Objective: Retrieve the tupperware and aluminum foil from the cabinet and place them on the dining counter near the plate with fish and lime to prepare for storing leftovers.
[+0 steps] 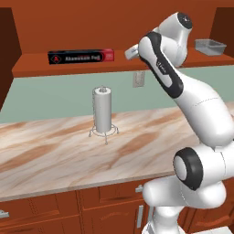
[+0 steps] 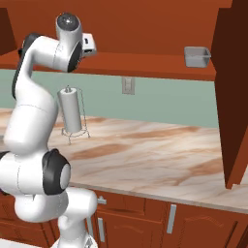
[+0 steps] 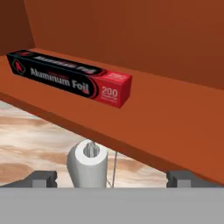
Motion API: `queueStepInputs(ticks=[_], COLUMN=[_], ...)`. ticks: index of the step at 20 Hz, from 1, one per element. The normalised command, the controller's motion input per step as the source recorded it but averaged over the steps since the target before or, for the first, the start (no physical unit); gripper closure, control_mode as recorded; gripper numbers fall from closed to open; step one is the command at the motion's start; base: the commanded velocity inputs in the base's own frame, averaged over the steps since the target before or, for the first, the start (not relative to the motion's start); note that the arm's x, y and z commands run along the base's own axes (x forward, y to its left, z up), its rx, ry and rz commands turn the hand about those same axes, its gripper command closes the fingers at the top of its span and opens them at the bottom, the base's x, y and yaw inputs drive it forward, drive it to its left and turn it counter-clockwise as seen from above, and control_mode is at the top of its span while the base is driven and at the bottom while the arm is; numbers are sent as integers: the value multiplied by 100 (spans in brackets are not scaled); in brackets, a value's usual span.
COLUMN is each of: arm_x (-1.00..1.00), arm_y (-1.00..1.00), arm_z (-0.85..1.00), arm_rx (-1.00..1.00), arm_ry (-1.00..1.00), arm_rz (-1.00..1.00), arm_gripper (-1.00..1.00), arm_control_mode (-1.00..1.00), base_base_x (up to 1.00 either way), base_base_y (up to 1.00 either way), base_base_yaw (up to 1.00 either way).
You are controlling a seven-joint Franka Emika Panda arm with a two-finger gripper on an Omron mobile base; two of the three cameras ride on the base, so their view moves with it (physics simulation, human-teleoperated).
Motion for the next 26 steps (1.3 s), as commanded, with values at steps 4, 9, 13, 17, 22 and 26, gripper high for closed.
queueStepInputs(ticks=[4, 9, 13, 17, 22, 26], arm_x=[55, 55, 52, 51, 48, 49], arm_y=[12, 28, 24, 6, 0, 2], arm_z=[-26, -26, -13, 0, 0, 0], arm_rx=[0, 0, 0, 1, 1, 0], arm_ry=[7, 3, 0, 0, 0, 0], arm_rz=[19, 23, 23, 22, 19, 18], arm_gripper=[-100, -100, -100, -100, -100, -100], arm_control_mode=[-100, -100, -100, -100, -100, -100], base_base_x=[0, 0, 0, 0, 0, 0], base_base_y=[0, 0, 0, 0, 0, 0], base_base_yaw=[0, 0, 0, 0, 0, 0])
